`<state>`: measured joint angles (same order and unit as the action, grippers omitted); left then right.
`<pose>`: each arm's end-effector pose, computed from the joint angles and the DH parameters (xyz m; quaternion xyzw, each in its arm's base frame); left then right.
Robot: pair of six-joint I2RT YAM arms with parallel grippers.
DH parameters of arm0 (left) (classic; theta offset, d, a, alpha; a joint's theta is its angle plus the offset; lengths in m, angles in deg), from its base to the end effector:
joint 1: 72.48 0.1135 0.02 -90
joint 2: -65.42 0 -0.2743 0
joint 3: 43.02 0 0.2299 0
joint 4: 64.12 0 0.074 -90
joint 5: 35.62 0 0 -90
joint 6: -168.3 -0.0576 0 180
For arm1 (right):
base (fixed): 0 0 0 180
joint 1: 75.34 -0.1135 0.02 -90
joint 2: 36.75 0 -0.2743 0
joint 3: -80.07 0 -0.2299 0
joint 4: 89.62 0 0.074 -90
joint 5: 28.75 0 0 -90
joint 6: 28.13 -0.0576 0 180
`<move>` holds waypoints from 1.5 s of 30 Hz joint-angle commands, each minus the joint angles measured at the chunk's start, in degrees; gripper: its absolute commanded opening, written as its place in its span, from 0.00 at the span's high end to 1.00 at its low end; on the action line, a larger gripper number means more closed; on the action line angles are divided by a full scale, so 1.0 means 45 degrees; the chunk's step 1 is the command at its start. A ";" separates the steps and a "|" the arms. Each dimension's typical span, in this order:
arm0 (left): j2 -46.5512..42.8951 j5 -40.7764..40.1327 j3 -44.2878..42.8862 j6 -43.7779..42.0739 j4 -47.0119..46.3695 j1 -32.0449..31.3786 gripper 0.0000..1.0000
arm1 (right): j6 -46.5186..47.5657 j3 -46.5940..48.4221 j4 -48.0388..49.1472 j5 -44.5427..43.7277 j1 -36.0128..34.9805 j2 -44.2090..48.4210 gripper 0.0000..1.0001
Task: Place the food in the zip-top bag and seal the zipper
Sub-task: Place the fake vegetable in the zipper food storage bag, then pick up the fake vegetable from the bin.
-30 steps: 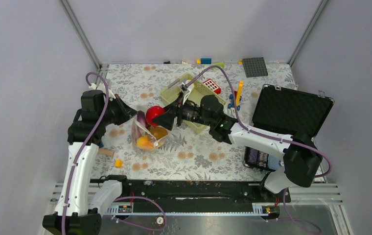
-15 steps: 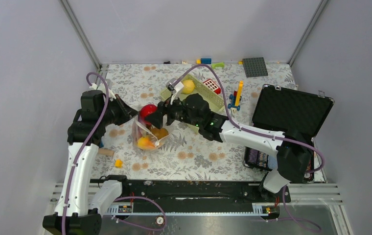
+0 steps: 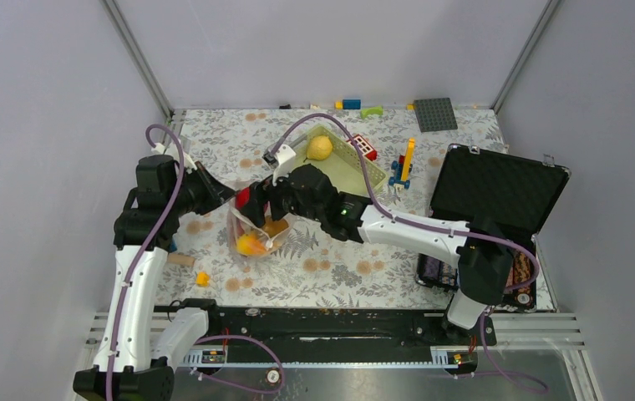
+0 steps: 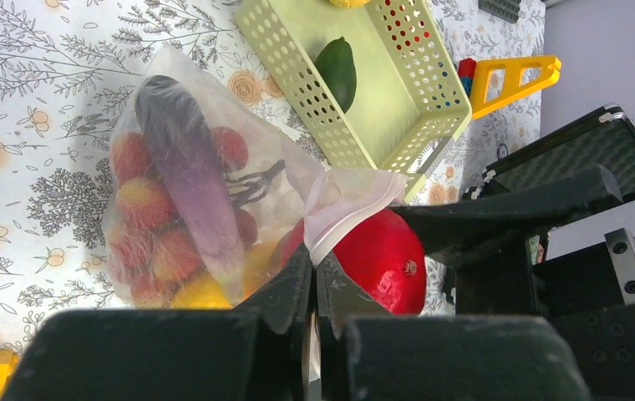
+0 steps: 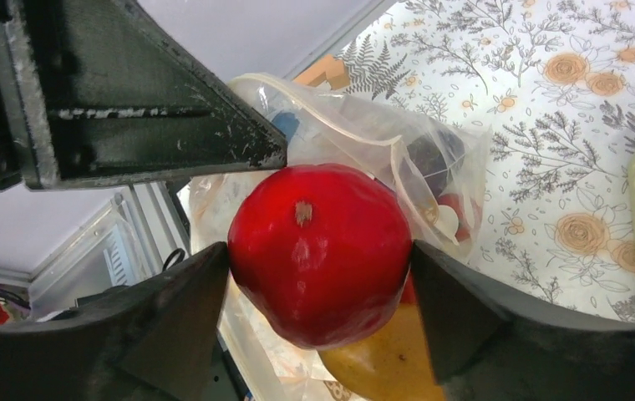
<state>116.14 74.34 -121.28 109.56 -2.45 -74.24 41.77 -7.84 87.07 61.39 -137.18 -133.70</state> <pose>0.1556 -0.0245 0.3602 -0.1430 0.8621 -0.2779 0.3988 0.1946 0.3638 0.3476 -0.2700 0.7058 0.4301 0.4939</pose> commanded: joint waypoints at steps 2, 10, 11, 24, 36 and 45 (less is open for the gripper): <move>-0.0231 0.0362 -0.0069 -0.0085 -0.0967 0.0078 1.00 | 0.0183 0.1369 -0.1044 -0.0475 -0.0177 -0.0447 0.01; -0.0180 0.0302 -0.0054 -0.0117 -0.0949 0.0078 1.00 | 0.0474 0.1073 -0.0933 -0.0271 -0.0185 0.0194 0.00; -0.0177 0.0291 -0.0052 -0.0113 -0.0949 0.0078 1.00 | 0.0530 0.0939 -0.0763 -0.0215 -0.0183 0.0371 0.00; -0.0236 -0.0094 -0.0108 -0.0154 -0.0817 0.0118 1.00 | 0.0047 -0.0117 -0.0536 -0.3601 0.0994 0.1939 0.00; -0.0102 -0.0080 -0.0058 -0.0094 -0.0812 0.0118 1.00 | -0.2274 0.3337 -0.5898 -0.3295 0.4329 -0.1871 0.00; -0.0119 0.0047 -0.0090 -0.0190 -0.0766 0.0127 1.00 | -0.2854 0.7070 -0.8222 -0.4242 0.4718 -0.5908 0.00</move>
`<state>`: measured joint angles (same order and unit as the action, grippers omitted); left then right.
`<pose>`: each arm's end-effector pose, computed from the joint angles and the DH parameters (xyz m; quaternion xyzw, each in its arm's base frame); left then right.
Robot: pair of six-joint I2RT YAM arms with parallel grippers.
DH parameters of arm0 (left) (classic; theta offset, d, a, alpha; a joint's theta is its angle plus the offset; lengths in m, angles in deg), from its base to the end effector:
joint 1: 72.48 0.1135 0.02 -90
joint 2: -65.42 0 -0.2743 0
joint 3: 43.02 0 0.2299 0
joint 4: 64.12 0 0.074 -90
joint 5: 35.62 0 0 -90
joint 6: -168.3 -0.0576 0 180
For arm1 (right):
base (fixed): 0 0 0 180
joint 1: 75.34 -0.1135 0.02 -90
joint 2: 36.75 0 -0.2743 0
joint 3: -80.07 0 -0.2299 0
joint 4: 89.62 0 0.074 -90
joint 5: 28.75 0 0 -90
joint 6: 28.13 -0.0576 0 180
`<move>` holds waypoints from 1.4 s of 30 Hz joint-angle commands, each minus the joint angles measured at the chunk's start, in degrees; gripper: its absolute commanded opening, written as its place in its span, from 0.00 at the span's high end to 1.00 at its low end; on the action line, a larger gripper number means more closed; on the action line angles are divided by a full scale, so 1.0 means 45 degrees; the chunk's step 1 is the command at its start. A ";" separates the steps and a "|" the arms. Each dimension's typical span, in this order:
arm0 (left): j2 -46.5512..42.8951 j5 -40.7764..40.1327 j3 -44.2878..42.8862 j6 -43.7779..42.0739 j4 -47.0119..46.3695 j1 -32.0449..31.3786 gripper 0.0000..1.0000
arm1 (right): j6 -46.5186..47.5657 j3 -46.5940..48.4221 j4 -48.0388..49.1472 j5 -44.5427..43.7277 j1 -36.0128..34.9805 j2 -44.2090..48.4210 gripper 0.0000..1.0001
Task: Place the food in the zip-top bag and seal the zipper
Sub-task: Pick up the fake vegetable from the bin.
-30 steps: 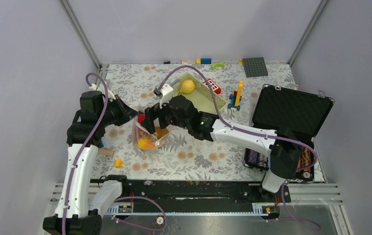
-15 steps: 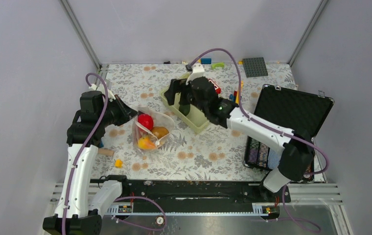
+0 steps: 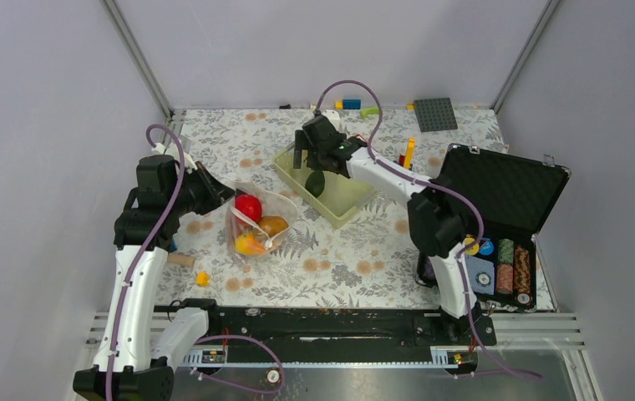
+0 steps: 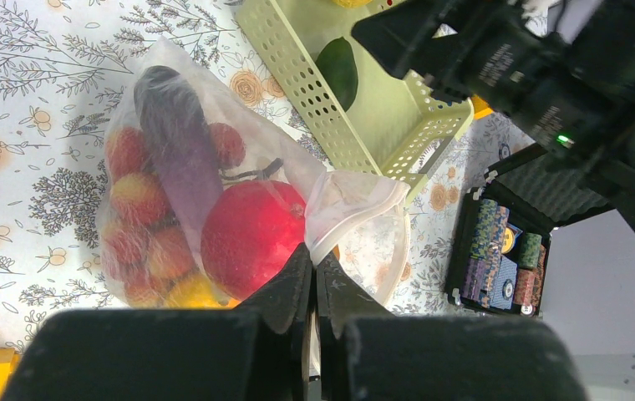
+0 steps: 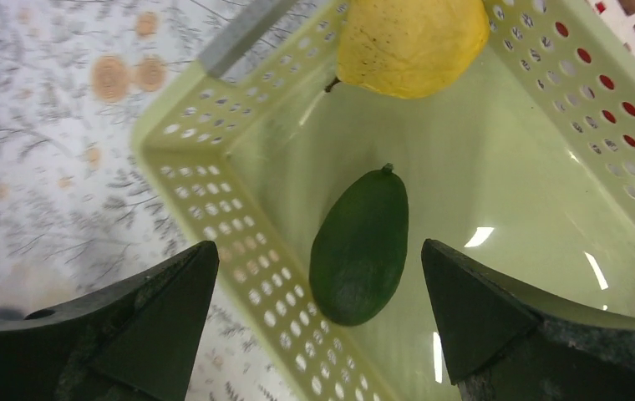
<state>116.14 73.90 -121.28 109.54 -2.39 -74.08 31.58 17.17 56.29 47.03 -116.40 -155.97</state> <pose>0.1557 -0.0236 0.3600 -0.1461 0.8623 -0.2741 0.4001 0.3776 0.3101 0.2677 -0.0273 0.8863 0.1721 0.4290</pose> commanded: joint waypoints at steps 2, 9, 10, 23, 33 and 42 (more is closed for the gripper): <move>-0.0094 0.0085 -0.0085 -0.0166 -0.0785 0.0093 1.00 | -0.0668 0.1976 -0.1491 -0.1208 0.0083 -0.1554 0.00; -0.0037 0.0169 -0.0065 -0.0152 -0.0787 0.0103 1.00 | -0.1301 0.3030 -0.2568 -0.0781 0.0092 -0.3076 0.01; -0.0012 0.0137 -0.0059 -0.0137 -0.0787 0.0118 1.00 | -0.1386 0.3041 -0.2601 -0.0675 0.0097 -0.3182 0.01; 0.0016 0.0364 0.0035 -0.0069 -0.0941 0.0139 1.00 | -0.2012 0.2433 -0.2721 -0.0059 0.0085 -0.3493 0.02; 0.0038 0.0527 0.0024 -0.0075 -0.0943 0.0141 1.00 | -0.1946 0.2299 -0.2723 0.0263 0.0089 -0.3485 0.02; 0.0116 0.0462 0.0038 -0.0080 -0.0944 0.0156 1.00 | -0.2490 0.1917 -0.2728 0.0907 0.0084 -0.3389 0.15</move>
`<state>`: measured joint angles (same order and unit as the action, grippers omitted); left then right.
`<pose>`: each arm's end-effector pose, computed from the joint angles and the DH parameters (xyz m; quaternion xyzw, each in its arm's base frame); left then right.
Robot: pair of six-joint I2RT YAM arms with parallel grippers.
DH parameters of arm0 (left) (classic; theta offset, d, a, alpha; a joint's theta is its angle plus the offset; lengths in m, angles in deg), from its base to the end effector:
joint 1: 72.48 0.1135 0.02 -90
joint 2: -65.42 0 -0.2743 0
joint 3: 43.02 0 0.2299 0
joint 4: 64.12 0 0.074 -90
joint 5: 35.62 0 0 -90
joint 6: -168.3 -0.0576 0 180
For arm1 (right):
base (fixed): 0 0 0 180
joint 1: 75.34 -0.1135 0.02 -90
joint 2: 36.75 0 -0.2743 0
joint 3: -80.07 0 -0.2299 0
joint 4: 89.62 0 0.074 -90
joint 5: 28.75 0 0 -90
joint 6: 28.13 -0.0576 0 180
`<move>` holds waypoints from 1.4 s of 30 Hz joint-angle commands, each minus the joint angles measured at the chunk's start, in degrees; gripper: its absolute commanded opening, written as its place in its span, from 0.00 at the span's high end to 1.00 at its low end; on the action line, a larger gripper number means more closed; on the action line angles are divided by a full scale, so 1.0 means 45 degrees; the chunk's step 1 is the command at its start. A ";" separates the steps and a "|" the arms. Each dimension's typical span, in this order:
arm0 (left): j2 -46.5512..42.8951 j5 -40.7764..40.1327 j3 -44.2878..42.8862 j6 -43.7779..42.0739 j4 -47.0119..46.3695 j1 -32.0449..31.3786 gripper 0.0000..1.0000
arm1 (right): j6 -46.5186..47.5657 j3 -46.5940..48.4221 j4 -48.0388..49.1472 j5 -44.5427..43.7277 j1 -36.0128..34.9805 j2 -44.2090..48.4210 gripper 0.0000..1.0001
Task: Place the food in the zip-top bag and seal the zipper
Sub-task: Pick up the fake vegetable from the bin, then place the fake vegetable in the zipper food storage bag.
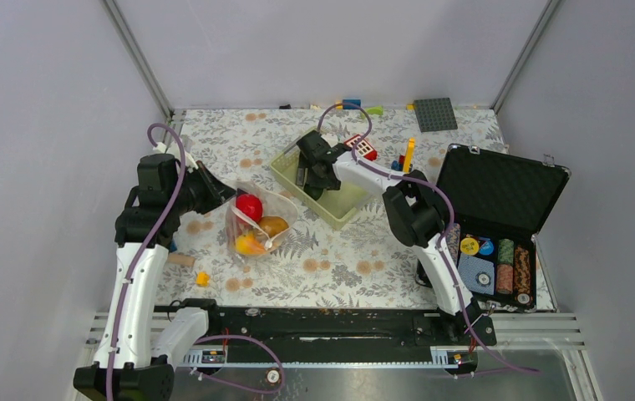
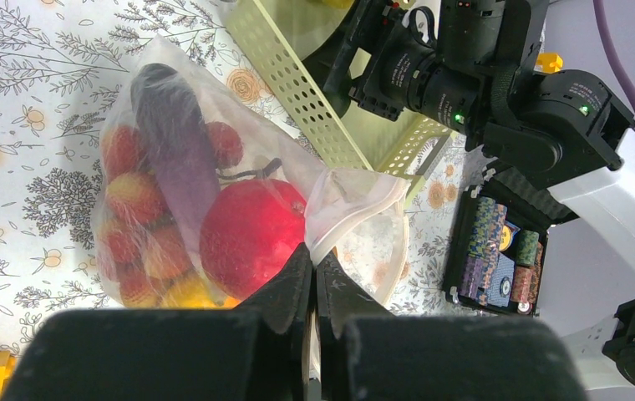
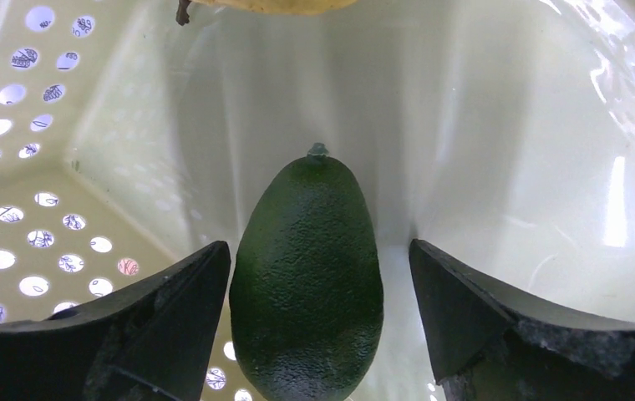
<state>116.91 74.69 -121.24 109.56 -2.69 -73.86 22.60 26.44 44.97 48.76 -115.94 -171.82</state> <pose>0.1593 -0.0238 0.3587 -0.1457 0.8635 -0.2782 0.3945 0.4013 0.3275 0.1669 0.0225 0.9460 0.1173 0.3013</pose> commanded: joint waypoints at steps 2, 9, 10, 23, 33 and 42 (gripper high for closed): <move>-0.0054 0.0387 0.0035 -0.0073 -0.0873 0.0111 1.00 | -0.0620 -0.0160 -0.0176 0.0382 -0.0010 0.0160 0.22; -0.0074 0.0393 0.0043 -0.0083 -0.0876 0.0108 1.00 | -0.0635 -0.1352 0.1185 -0.0032 0.0004 0.1342 0.62; -0.0069 0.0393 0.0024 -0.0074 -0.0876 0.0113 1.00 | -0.0540 -0.1572 0.1376 -0.0200 -0.0001 0.1601 0.64; 0.0079 0.0494 0.0009 -0.0096 -0.0875 0.0152 1.00 | 0.1998 -0.8493 0.9097 0.3963 -0.0006 0.9228 0.72; 0.0146 0.0692 -0.0008 -0.0219 -0.0872 0.0163 1.00 | 0.4926 -0.9074 1.0810 0.9360 -0.2195 1.0529 0.74; 0.0032 0.0834 0.0024 -0.0269 -0.0930 0.0186 1.00 | 0.6423 -0.8270 0.8405 0.7782 -0.3243 0.9786 0.69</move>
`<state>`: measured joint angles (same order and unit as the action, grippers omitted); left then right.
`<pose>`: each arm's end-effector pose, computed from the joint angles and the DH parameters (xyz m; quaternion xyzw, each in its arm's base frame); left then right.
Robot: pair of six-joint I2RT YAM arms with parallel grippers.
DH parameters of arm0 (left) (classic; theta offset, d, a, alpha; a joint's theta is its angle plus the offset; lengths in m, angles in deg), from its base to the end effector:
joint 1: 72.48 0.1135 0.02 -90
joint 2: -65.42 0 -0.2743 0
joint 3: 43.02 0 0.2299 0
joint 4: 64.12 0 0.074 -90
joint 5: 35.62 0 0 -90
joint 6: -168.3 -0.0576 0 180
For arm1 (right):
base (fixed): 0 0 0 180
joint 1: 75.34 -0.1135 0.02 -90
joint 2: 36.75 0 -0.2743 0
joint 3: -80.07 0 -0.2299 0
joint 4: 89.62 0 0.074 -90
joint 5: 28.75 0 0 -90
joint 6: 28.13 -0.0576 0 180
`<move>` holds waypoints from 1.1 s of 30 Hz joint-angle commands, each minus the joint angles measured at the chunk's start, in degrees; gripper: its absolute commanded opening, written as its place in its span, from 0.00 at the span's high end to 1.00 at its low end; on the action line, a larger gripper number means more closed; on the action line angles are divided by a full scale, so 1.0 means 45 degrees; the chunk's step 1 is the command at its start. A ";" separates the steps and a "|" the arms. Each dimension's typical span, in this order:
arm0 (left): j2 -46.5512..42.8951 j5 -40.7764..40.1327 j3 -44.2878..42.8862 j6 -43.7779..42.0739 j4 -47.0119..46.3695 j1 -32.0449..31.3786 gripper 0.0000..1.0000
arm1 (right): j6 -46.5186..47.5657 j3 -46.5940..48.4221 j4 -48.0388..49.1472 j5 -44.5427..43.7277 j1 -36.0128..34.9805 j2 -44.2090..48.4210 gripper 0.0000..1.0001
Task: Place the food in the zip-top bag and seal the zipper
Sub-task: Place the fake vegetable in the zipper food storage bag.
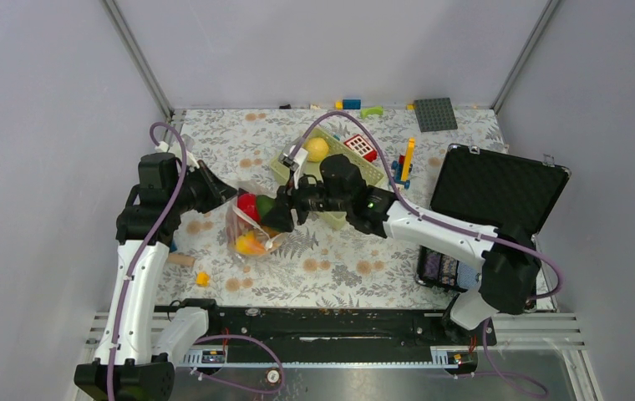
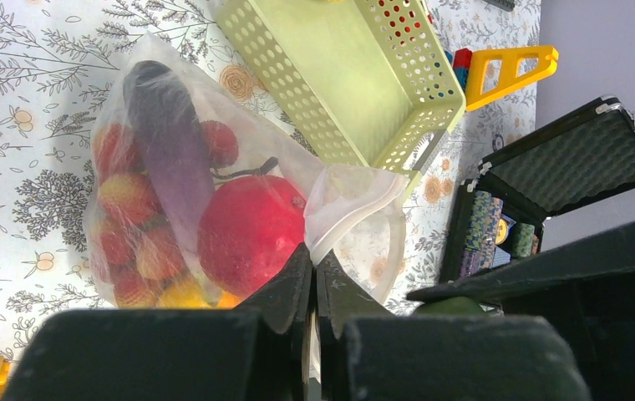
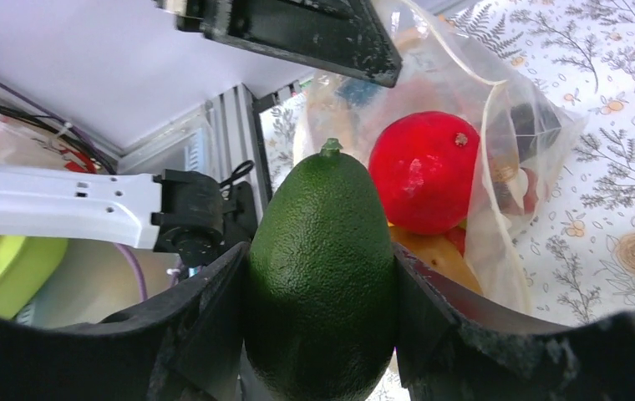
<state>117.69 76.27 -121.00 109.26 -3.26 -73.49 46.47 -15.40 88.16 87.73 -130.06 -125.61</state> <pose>0.1631 -0.0244 0.3568 -0.1407 0.8645 -0.2865 0.3883 0.1919 0.3157 0.3561 -0.3880 0.6329 0.5121 0.4321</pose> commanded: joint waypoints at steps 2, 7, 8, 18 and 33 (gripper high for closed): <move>-0.0168 0.0652 -0.0005 -0.0218 -0.0859 0.0099 1.00 | 0.1043 0.1168 -0.1538 -0.1299 -0.0123 -0.0743 0.67; -0.0043 0.1250 0.0056 -0.0245 -0.1028 0.0106 1.00 | 0.0504 0.1648 -0.1908 -0.2843 -0.0145 -0.1371 0.63; -0.0010 0.1410 0.0070 -0.0257 -0.1065 0.0099 1.00 | 0.0416 0.1884 -0.2113 -0.3090 -0.0145 -0.1504 0.62; 0.0278 0.2831 0.0199 -0.0414 -0.1371 0.0074 1.00 | -0.1941 0.3793 -0.3424 -0.7071 -0.0340 -0.2754 0.57; 0.0206 0.2570 0.0249 -0.0265 -0.1504 0.0102 1.00 | -0.1341 0.4150 -0.4157 -0.6696 -0.1218 -0.3503 0.25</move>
<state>119.31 85.99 -119.49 108.08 -5.80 -73.21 39.08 0.93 71.00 58.81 -134.30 -140.06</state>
